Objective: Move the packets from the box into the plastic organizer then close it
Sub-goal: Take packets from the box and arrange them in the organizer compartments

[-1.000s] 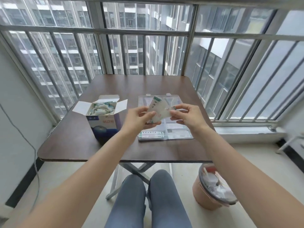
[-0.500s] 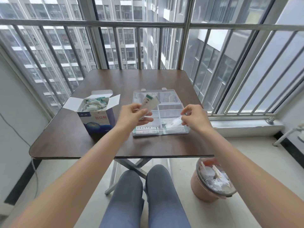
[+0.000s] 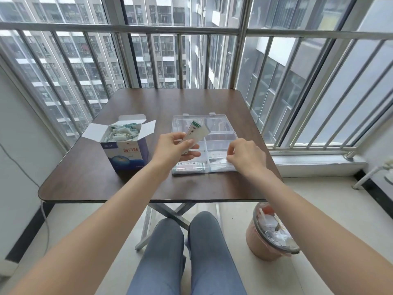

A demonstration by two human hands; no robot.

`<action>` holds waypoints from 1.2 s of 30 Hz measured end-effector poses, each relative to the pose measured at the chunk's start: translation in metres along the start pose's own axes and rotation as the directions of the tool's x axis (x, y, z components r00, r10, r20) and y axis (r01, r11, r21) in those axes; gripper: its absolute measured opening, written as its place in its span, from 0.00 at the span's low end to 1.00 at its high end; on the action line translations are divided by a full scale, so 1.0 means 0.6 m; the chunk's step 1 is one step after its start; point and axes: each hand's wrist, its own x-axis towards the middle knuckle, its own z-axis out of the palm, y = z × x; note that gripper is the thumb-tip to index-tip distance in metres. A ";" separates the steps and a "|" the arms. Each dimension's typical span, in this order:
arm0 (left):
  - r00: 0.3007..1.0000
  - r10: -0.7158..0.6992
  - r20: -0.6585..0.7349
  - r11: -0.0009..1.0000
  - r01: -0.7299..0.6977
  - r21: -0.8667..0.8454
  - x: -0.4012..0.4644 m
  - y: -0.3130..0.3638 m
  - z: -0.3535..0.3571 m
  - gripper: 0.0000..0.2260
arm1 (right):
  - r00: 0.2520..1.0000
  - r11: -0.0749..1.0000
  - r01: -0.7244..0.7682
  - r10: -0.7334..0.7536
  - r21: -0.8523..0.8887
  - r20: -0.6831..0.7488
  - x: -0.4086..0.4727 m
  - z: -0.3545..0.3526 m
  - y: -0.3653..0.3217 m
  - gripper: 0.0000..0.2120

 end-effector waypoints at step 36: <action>0.999 0.017 -0.038 1.000 -0.017 -0.004 -0.008 -0.006 0.006 0.07 | 0.991 0.821 -0.036 -0.046 0.570 0.129 0.027 -0.025 0.068 0.03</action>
